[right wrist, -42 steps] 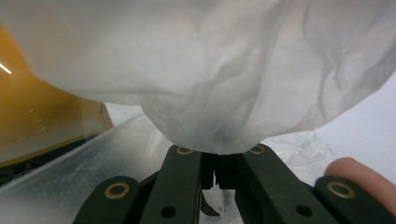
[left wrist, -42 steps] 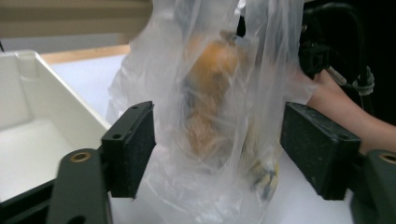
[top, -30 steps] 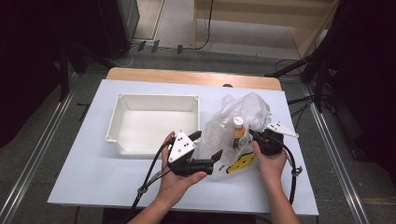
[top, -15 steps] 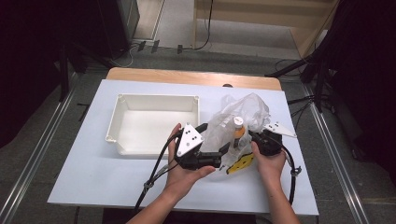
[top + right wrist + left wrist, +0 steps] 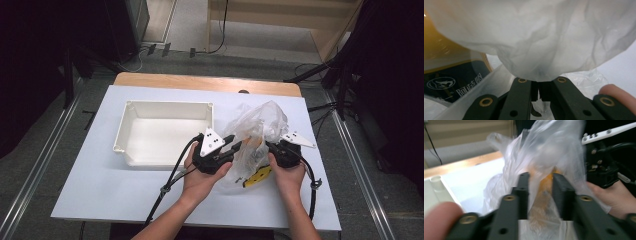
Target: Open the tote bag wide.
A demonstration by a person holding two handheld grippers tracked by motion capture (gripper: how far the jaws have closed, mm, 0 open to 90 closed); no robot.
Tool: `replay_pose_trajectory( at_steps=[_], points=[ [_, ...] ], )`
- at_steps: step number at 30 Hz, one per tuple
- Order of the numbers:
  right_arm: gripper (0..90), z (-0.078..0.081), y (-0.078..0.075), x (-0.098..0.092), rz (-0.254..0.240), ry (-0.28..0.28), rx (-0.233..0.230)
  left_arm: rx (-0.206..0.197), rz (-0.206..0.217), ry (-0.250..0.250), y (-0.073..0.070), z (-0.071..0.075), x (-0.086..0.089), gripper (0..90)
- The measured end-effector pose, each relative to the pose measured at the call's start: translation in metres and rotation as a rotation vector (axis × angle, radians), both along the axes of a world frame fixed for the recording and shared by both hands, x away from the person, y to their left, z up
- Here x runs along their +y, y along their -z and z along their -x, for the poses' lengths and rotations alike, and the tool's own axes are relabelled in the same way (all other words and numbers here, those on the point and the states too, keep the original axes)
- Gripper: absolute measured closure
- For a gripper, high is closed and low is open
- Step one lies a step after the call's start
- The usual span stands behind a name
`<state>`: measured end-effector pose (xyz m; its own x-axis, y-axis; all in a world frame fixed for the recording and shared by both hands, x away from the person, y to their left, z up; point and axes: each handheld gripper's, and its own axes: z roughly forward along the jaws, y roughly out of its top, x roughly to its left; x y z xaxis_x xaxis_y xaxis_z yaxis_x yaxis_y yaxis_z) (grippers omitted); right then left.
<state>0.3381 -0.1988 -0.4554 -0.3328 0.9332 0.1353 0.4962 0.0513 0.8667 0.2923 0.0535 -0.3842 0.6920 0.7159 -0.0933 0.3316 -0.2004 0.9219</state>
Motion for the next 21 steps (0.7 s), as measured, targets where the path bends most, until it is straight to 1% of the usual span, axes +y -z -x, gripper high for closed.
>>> replay_pose_trajectory(
  at_steps=[2,5,6,9,13,14,17,21],
  points=[
    [89.9,0.0,0.0,-0.001,-0.005,0.002,0.002,0.015,-0.014,0.003,0.003,-0.002,0.001,90.0],
    [89.9,0.0,0.0,-0.002,-0.003,0.002,0.0,0.032,-0.026,0.015,0.01,-0.003,0.004,90.0],
    [89.8,0.0,0.001,-0.002,-0.008,0.005,0.007,0.038,-0.035,0.014,0.012,-0.003,0.004,90.0],
    [89.9,-0.002,0.002,-0.005,-0.013,0.01,0.01,0.056,-0.039,0.012,0.021,-0.002,0.005,90.0],
    [89.8,-0.003,0.003,-0.008,-0.026,0.015,0.026,0.077,-0.056,0.015,0.035,0.003,0.006,90.0],
    [89.8,-0.003,0.004,-0.008,-0.026,0.015,0.032,0.087,-0.053,0.015,0.038,0.005,0.006,90.0],
    [89.8,-0.005,0.006,-0.01,-0.02,0.018,0.048,0.101,-0.05,0.014,0.049,0.009,0.008,90.0],
    [89.8,-0.007,0.009,-0.012,-0.016,0.027,0.073,0.126,-0.074,0.016,0.062,0.014,0.009,90.0]
  ],
)
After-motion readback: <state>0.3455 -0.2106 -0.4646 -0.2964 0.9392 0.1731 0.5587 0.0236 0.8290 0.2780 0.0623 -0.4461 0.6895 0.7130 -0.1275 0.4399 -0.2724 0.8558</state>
